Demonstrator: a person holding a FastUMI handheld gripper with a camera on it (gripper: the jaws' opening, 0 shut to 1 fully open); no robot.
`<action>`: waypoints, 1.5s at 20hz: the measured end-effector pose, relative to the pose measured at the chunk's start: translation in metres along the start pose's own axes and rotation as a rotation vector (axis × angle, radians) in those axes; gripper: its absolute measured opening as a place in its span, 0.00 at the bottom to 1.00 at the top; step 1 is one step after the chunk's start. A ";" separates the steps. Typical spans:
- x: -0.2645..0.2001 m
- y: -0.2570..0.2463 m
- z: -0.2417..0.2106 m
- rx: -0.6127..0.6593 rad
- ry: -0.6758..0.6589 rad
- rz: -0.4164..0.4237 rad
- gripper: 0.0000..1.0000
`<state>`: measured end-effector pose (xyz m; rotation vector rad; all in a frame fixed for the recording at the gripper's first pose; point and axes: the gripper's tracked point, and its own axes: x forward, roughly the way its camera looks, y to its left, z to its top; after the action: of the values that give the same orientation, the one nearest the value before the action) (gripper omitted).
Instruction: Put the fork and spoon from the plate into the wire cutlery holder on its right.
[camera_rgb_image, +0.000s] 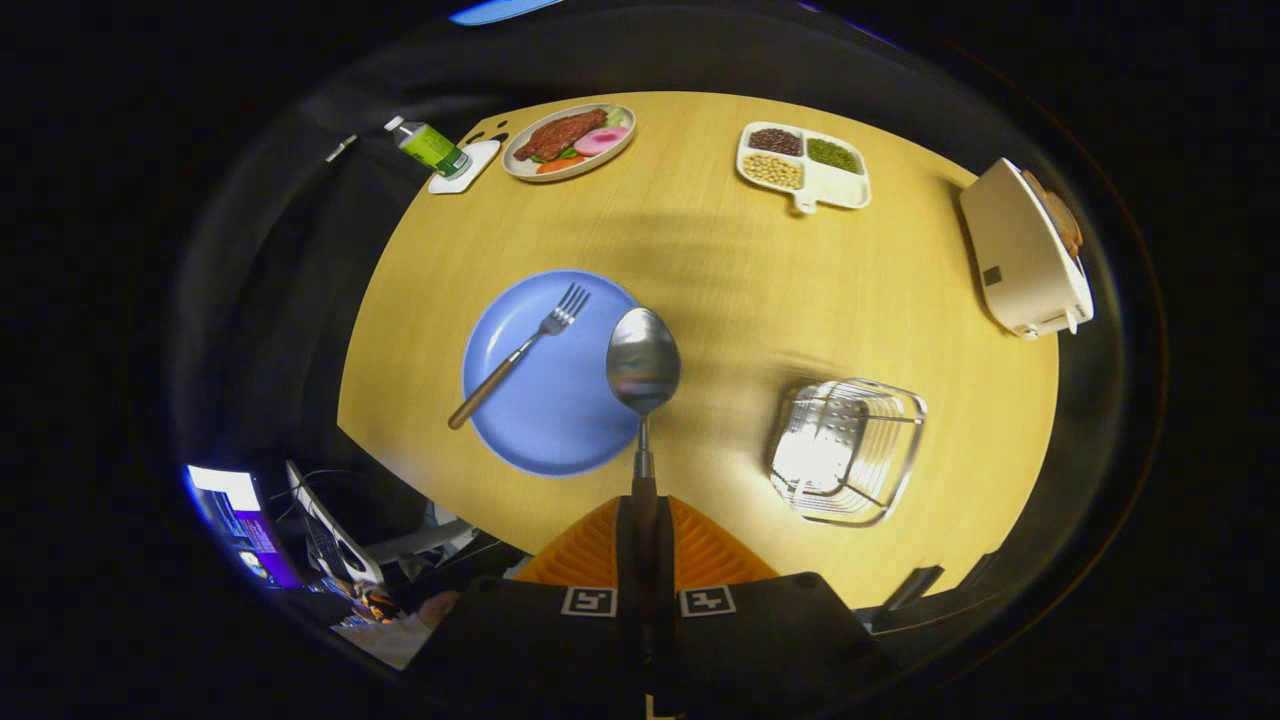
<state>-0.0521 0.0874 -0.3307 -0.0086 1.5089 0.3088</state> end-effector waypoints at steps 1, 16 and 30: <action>-0.009 -0.013 -0.004 -0.001 0.010 -0.007 0.08; -0.023 -0.122 -0.041 -0.160 0.299 -0.043 0.08; -0.025 -0.112 -0.005 -0.072 0.208 0.021 0.68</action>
<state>-0.0347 -0.0264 -0.3270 -0.0849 1.7035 0.3884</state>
